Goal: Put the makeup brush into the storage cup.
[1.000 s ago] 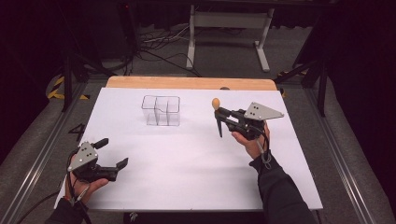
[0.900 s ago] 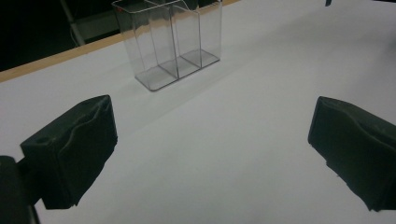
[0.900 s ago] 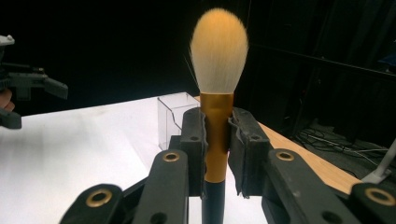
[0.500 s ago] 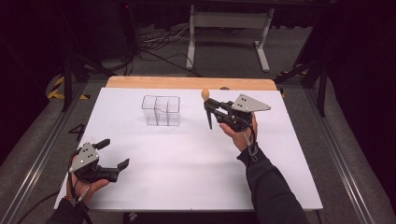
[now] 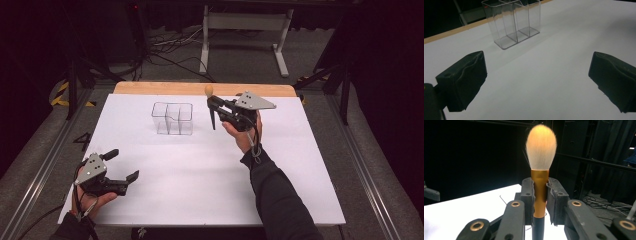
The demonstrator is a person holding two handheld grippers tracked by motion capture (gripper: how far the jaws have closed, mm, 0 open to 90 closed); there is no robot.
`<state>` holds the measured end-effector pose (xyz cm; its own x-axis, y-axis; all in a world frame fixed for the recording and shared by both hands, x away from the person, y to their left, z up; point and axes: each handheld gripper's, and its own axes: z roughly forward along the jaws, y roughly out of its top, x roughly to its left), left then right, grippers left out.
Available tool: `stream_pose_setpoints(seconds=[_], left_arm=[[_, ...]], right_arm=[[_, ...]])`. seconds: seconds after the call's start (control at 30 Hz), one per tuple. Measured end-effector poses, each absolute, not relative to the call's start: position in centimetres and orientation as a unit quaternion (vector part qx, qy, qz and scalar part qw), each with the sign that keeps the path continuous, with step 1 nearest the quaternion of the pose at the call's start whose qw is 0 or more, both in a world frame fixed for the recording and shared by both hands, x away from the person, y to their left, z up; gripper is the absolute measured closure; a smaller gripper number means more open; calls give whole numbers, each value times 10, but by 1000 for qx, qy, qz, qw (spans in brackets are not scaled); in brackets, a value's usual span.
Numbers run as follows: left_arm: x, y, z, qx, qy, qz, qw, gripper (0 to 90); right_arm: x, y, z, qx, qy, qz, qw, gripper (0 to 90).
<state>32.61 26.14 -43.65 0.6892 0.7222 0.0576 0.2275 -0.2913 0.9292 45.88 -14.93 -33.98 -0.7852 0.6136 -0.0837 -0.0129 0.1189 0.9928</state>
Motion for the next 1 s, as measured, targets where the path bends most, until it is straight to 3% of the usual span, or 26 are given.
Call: stream_pose_setpoints(seconds=[1.0], left_arm=[[324, 262, -439, 768, 309, 238, 508, 25]], right_arm=[[500, -114, -324, 229, 679, 650, 253, 769]])
